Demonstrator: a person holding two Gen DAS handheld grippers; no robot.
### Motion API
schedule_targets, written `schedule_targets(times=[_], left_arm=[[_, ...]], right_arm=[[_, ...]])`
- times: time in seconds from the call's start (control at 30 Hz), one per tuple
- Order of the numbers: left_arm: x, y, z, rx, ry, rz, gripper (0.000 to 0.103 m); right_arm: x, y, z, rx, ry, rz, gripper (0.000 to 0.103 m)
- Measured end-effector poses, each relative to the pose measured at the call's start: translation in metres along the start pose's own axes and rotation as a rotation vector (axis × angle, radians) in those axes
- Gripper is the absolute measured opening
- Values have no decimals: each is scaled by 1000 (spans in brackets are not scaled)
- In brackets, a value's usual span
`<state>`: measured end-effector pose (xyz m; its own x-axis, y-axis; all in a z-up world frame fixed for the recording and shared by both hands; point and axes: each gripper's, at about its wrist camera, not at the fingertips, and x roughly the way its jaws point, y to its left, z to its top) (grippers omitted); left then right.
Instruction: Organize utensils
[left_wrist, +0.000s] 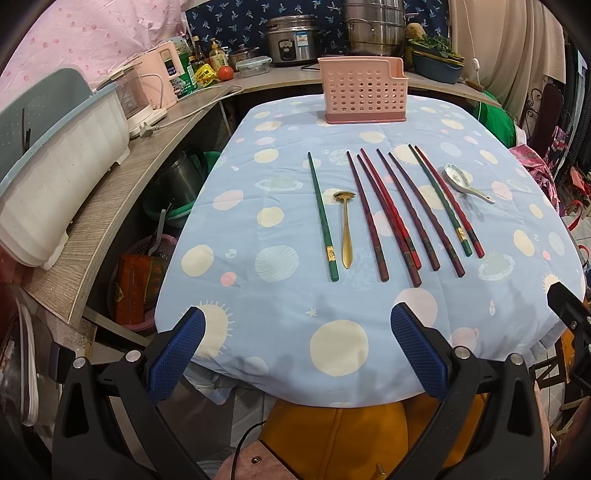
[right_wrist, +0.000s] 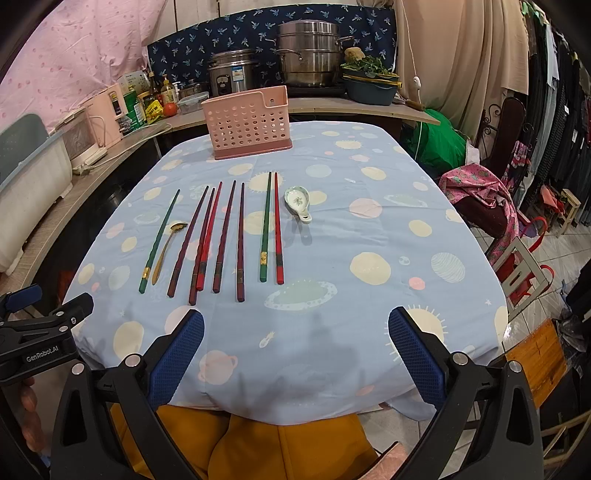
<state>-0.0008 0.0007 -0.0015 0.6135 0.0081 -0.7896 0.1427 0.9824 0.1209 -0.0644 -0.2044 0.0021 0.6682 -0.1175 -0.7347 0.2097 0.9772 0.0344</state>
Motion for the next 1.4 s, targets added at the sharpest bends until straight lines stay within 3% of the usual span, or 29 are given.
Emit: schedule_targets(times=[1.4], left_arm=[[-1,5,-1,1,-1,2,96]], right_arm=[[0,0,0,2,-2,2,96]])
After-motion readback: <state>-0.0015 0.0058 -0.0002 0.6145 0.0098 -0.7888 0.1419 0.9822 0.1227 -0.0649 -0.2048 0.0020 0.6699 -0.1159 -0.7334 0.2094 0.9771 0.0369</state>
